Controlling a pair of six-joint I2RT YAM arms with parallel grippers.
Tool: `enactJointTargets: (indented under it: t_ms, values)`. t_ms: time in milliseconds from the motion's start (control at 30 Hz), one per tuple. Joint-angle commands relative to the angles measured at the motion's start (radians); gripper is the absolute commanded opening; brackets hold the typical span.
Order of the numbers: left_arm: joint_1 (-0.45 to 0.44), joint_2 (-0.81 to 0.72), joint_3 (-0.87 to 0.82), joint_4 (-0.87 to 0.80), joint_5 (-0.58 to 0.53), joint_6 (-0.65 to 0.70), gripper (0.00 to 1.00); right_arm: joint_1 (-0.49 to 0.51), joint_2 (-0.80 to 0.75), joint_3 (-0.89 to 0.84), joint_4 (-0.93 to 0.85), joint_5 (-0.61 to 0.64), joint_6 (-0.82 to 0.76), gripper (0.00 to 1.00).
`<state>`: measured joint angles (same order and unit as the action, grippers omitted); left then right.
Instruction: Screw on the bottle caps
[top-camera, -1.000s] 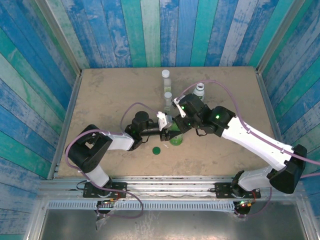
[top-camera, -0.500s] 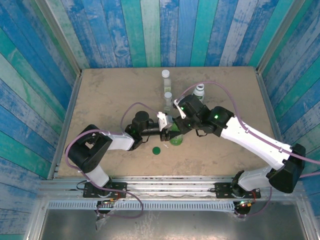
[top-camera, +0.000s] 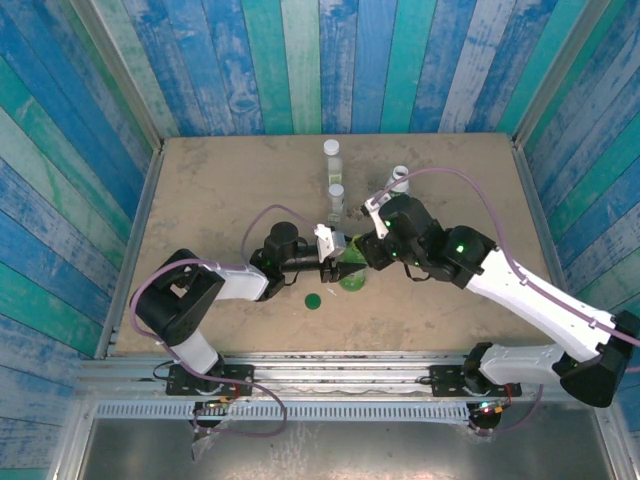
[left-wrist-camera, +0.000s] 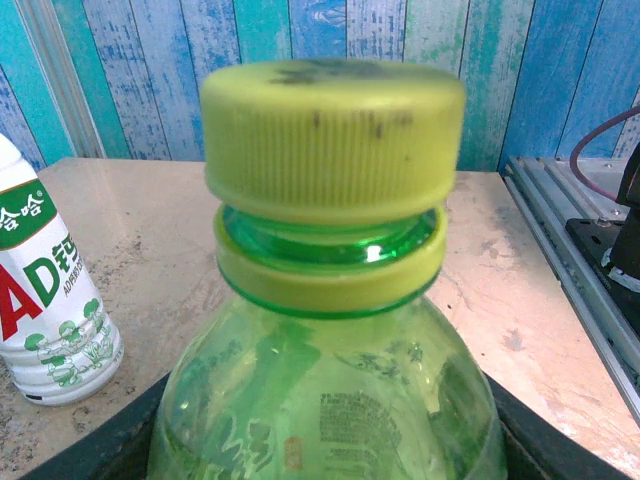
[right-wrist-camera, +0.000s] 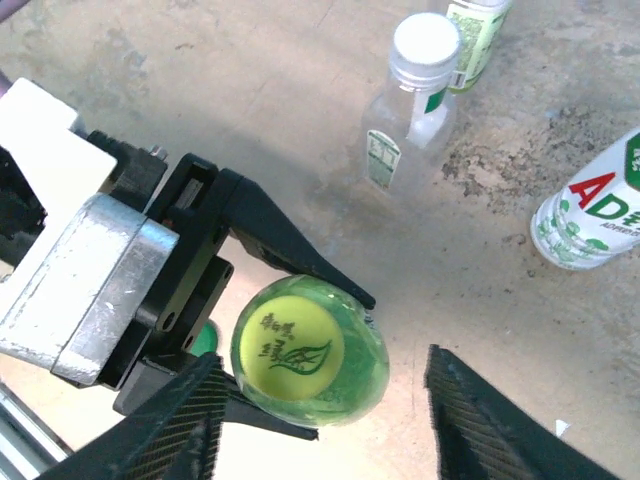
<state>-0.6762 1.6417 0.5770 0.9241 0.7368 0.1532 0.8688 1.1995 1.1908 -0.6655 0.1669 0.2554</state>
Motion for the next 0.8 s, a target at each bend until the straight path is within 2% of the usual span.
enactJointTargets:
  t_ms: [0,133,267,367,433,567,767]
  values:
    - [-0.005,0.007,-0.006,-0.087,0.0,0.016,0.58,-0.022,0.004,-0.016,0.035,0.016,0.019,0.47]
    - [-0.005,0.007,-0.009,-0.079,-0.005,0.011,0.58,-0.026,0.029,-0.015,0.032,-0.008,0.012,0.38]
    - [-0.005,0.006,-0.009,-0.08,-0.007,0.013,0.58,-0.027,0.044,-0.027,0.023,-0.036,0.008,0.35]
    - [-0.005,0.007,-0.008,-0.082,-0.005,0.014,0.58,-0.034,0.049,-0.042,0.014,-0.057,0.019,0.27]
    - [-0.006,0.006,-0.009,-0.081,-0.005,0.013,0.58,-0.043,0.052,-0.049,0.001,-0.08,0.029,0.26]
    - [-0.005,0.007,-0.009,-0.08,-0.007,0.01,0.58,-0.07,0.054,-0.072,-0.014,-0.153,0.056,0.19]
    - [-0.005,0.013,-0.015,-0.05,-0.031,-0.015,0.58,-0.105,0.044,-0.124,0.002,-0.306,0.085,0.19]
